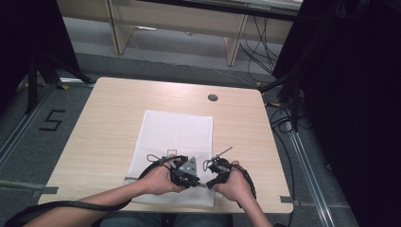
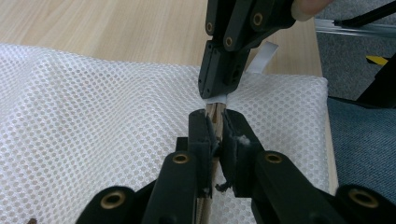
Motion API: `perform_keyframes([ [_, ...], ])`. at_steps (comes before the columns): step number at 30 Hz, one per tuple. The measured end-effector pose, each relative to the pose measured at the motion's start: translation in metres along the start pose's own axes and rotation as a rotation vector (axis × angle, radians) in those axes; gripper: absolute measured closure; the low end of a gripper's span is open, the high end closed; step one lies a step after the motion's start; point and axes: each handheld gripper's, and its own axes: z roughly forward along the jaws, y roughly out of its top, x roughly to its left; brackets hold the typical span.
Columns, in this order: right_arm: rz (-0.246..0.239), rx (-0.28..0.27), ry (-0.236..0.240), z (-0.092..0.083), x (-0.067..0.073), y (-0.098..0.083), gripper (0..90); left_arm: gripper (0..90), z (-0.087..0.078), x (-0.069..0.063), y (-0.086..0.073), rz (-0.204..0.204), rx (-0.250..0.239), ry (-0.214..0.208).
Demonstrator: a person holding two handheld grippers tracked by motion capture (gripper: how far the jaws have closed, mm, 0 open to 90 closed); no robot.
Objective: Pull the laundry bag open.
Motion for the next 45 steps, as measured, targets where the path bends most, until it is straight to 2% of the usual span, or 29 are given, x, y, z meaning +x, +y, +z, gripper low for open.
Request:
perform_keyframes([
  [1, 0.000, 0.000, 0.000, 0.000, 0.000, 0.000, 90.0, 82.1, 0.000, -0.001, -0.001, -0.007, -0.004, 0.002],
  [2, -0.001, 0.005, 0.000, 0.000, 0.000, 0.000, 90.0, 82.1, -0.001, -0.001, -0.001, 0.009, -0.001, 0.005],
  [4, -0.005, 0.006, 0.002, -0.001, 0.000, 0.000, 90.0, 82.1, -0.002, -0.001, -0.001, 0.012, -0.001, 0.005],
  [5, -0.003, 0.008, 0.003, -0.001, 0.000, 0.000, 90.0, 82.1, -0.003, -0.002, -0.002, -0.001, -0.004, 0.006],
  [8, -0.006, 0.000, 0.000, 0.000, 0.000, 0.000, 90.0, 82.1, -0.004, -0.001, -0.002, 0.006, -0.002, 0.008],
  [9, -0.014, -0.005, -0.007, 0.001, 0.000, 0.000, 90.0, 82.1, -0.005, -0.001, -0.003, -0.006, -0.004, 0.006],
  [14, 0.000, 0.002, 0.002, 0.000, 0.000, 0.000, 90.0, 82.1, -0.004, -0.001, -0.004, -0.010, -0.008, 0.002],
  [20, -0.006, 0.006, 0.003, -0.001, 0.000, 0.000, 90.0, 82.1, -0.005, 0.000, -0.005, 0.011, -0.002, 0.007],
  [21, 0.000, 0.009, 0.003, -0.001, 0.000, 0.000, 90.0, 82.1, -0.006, -0.001, -0.006, -0.010, -0.009, 0.002],
  [23, -0.002, 0.007, 0.002, -0.001, 0.000, 0.000, 90.0, 82.1, -0.007, 0.001, -0.007, 0.001, -0.008, 0.009],
  [25, 0.000, 0.005, 0.000, -0.001, 0.000, 0.000, 90.0, 82.1, -0.009, 0.000, -0.008, -0.016, -0.012, 0.003],
  [26, -0.004, 0.006, 0.002, -0.001, 0.000, 0.000, 90.0, 82.1, -0.009, 0.001, -0.008, -0.006, -0.007, 0.008],
  [29, 0.005, 0.009, 0.003, -0.001, 0.000, 0.000, 90.0, 82.1, -0.009, 0.000, -0.009, -0.012, -0.013, 0.006],
  [30, -0.006, 0.007, 0.002, -0.001, 0.000, 0.000, 90.0, 82.1, -0.010, 0.001, -0.009, 0.000, -0.012, 0.008],
  [33, 0.018, 0.015, 0.001, -0.001, 0.001, 0.000, 90.0, 82.1, -0.011, 0.001, -0.010, 0.004, -0.008, 0.008],
  [34, 0.011, 0.013, 0.004, -0.001, 0.001, 0.000, 90.0, 82.2, -0.011, 0.000, -0.011, -0.022, -0.021, 0.008],
  [36, 0.022, 0.016, 0.000, -0.002, 0.001, -0.001, 90.0, 82.1, -0.013, 0.001, -0.012, -0.013, -0.019, 0.014],
  [37, 0.003, 0.005, 0.004, -0.001, -0.001, -0.001, 90.0, 82.1, -0.014, 0.001, -0.012, -0.024, -0.017, 0.013],
  [38, 0.005, 0.006, 0.005, -0.001, -0.001, 0.000, 90.0, 82.1, -0.016, 0.003, -0.013, -0.015, -0.022, 0.010],
  [39, 0.002, 0.006, 0.005, -0.001, -0.001, 0.000, 90.0, 82.1, -0.016, 0.002, -0.014, -0.039, -0.025, 0.010],
  [40, 0.003, 0.008, 0.001, -0.001, -0.001, 0.000, 90.0, 82.1, -0.017, 0.002, -0.014, -0.023, -0.018, 0.019],
  [41, 0.000, 0.007, 0.001, -0.001, -0.001, 0.000, 90.0, 82.1, -0.017, 0.002, -0.014, -0.031, -0.023, 0.012],
  [45, 0.013, 0.013, 0.004, -0.001, 0.001, 0.000, 90.0, 82.1, -0.017, 0.002, -0.015, -0.021, -0.023, 0.013],
])
